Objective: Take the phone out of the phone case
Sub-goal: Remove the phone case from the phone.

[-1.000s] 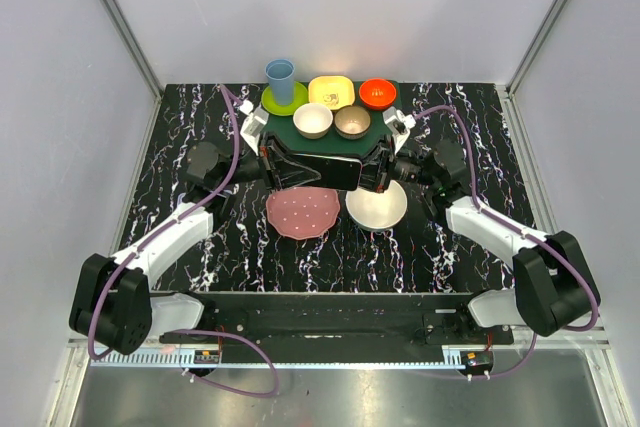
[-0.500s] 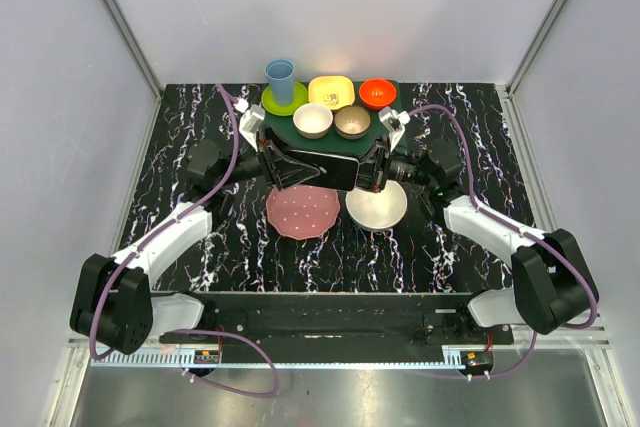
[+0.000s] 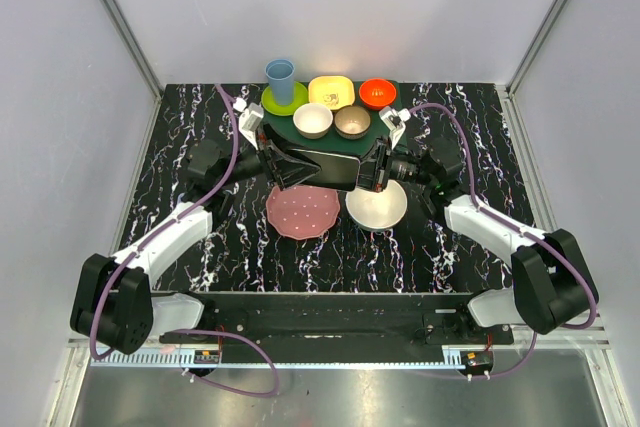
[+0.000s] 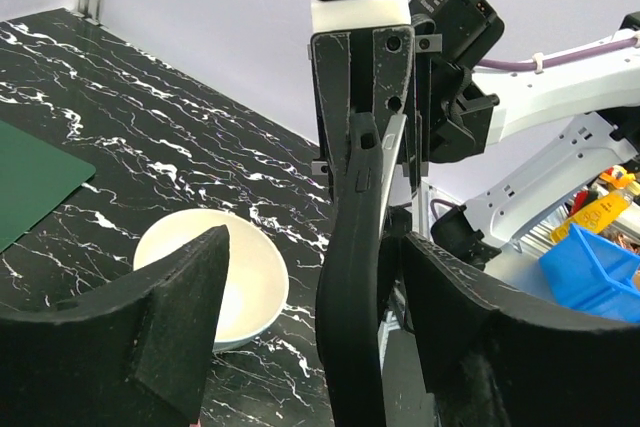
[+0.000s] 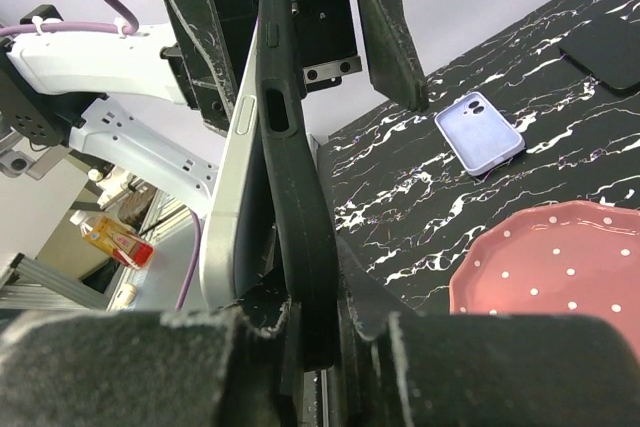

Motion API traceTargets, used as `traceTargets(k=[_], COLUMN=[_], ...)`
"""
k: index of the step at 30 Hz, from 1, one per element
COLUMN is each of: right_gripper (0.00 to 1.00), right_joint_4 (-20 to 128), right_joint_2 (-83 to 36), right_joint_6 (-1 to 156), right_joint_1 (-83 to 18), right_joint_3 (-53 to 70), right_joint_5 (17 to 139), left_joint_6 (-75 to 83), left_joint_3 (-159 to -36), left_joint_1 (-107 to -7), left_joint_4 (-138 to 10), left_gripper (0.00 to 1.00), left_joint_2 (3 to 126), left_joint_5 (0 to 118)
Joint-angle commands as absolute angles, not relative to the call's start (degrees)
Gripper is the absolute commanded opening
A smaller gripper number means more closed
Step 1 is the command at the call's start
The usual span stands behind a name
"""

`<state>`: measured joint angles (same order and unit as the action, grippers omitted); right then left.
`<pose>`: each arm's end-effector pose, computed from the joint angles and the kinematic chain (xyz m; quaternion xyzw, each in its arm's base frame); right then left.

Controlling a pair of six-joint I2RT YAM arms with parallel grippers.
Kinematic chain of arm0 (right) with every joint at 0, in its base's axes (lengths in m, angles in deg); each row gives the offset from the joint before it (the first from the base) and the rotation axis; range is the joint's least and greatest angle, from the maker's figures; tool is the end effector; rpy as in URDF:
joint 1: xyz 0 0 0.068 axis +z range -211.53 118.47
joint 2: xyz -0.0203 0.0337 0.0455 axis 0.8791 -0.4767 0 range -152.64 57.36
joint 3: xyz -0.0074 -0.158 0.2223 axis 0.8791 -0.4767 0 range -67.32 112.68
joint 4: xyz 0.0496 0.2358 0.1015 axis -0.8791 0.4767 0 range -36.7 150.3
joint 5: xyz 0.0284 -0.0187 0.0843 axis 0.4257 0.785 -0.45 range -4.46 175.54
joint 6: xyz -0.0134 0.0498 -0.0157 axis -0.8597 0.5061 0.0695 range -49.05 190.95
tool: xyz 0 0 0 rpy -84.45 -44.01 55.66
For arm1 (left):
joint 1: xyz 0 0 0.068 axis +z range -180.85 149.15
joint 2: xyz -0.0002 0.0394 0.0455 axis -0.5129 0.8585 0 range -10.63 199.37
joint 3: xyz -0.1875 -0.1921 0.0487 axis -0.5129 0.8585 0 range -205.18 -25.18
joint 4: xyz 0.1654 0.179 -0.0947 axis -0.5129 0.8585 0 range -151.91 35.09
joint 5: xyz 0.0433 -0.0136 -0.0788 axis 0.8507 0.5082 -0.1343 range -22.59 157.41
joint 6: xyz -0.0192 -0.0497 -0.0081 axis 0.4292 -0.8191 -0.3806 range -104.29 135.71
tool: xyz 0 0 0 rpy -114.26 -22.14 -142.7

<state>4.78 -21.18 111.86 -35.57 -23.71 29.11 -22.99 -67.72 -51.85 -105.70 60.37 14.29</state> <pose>0.2511 0.1553 0.3033 -0.2974 0.5887 0.6254 0.4168 0.2420 -0.1232 0.3243 0.2679 0.5907 -0.5891 0.4820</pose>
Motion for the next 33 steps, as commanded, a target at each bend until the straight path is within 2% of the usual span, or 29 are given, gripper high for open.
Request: traceTargets(k=[1, 3, 6, 7, 12, 27, 33], right_gripper=[0.0, 0.0, 0.0, 0.0, 0.0, 0.0, 0.0], right_joint_4=[2.1, 2.3, 2.9, 3.3, 4.2, 8.2, 11.3], right_joint_2=[-20.2, -20.7, -21.0, -21.1, -21.4, -22.3, -23.7], right_joint_6=[113.5, 113.5, 113.5, 113.6, 113.5, 112.8, 111.8], right_joint_1=[-35.9, -36.2, -36.6, -36.7, -37.0, -38.0, -37.8], right_joint_3=[-20.9, -20.9, -20.7, -20.7, -20.4, -19.6, -18.5], right_joint_5=[28.1, 28.1, 28.1, 28.2, 28.3, 28.8, 29.1], left_joint_6=[-22.1, -22.3, -22.3, -22.3, -22.5, -20.9, -14.1], left_joint_3=[-69.2, -68.9, -68.9, -68.9, -69.1, -70.3, -71.6], left_joint_1=[-51.8, -51.8, -51.8, -51.8, -51.4, -47.1, -46.5], left_joint_4=[-109.7, -110.9, -111.5, -111.5, -112.2, -109.5, -102.0], left_gripper=[0.73, 0.8, 0.82, 0.94, 0.99, 0.99, 0.99], left_joint_2=[59.2, 58.7, 58.1, 58.0, 57.5, 54.9, 53.2], left_joint_5=[17.1, 16.2, 15.4, 15.2, 14.8, 16.0, 16.3])
